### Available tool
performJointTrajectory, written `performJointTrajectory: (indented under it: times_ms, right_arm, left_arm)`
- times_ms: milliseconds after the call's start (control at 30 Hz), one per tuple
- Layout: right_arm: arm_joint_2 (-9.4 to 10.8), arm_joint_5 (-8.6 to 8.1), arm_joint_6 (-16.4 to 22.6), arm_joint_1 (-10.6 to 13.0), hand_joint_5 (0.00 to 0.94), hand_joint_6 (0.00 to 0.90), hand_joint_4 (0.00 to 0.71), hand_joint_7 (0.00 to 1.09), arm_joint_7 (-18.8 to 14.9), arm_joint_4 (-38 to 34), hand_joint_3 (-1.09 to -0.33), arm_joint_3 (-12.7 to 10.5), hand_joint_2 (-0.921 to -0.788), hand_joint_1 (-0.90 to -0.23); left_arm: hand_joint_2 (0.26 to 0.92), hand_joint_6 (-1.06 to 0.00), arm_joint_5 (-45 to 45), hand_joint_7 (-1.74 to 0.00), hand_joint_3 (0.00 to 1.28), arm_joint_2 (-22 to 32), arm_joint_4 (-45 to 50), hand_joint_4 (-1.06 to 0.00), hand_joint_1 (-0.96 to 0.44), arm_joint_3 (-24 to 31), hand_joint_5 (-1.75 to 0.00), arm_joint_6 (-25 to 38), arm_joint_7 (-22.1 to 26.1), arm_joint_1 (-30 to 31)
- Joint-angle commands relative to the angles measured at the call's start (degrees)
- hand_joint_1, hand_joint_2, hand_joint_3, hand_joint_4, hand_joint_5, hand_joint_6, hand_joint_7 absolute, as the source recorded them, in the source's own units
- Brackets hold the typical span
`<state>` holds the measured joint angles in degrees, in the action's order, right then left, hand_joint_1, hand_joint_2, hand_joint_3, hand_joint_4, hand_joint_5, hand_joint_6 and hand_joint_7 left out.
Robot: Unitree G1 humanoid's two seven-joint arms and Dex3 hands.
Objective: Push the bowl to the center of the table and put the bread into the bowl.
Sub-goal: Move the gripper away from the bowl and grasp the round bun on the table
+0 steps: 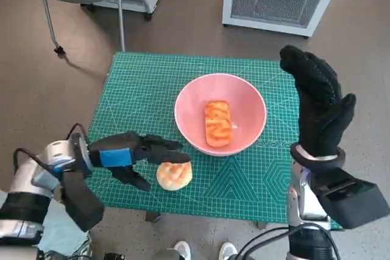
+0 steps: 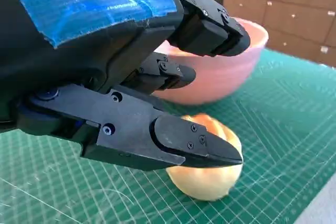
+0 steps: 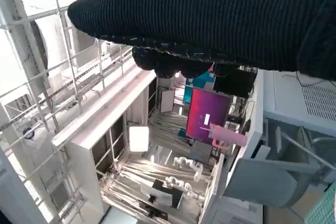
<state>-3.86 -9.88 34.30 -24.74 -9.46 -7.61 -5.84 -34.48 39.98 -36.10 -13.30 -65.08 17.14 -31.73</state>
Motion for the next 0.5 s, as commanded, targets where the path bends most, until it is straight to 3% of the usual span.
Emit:
performJointTrajectory:
  times_ms: [33, 500]
  right_arm:
    - [-0.3, 0.00, -0.2, 0.6, 0.020, -0.001, 0.311, 0.71, -0.2, -0.2, -0.793, -0.2, -0.921, -0.539]
    - [-0.3, 0.45, 0.4, 0.6, 0.020, -0.001, 0.313, 0.70, 0.0, -0.5, -0.790, -0.2, -0.921, -0.541]
  left_arm:
    - [0.878, -0.44, -2.5, -0.04, 0.00, -0.8, -2.2, -0.41, -0.37, -2.0, 0.00, 0.0, -2.4, -1.8]
    - [0.872, -0.46, -4.8, -0.04, 0.00, -3.6, -7.2, -0.42, -0.28, -8.0, -0.01, 2.1, -3.7, -3.0]
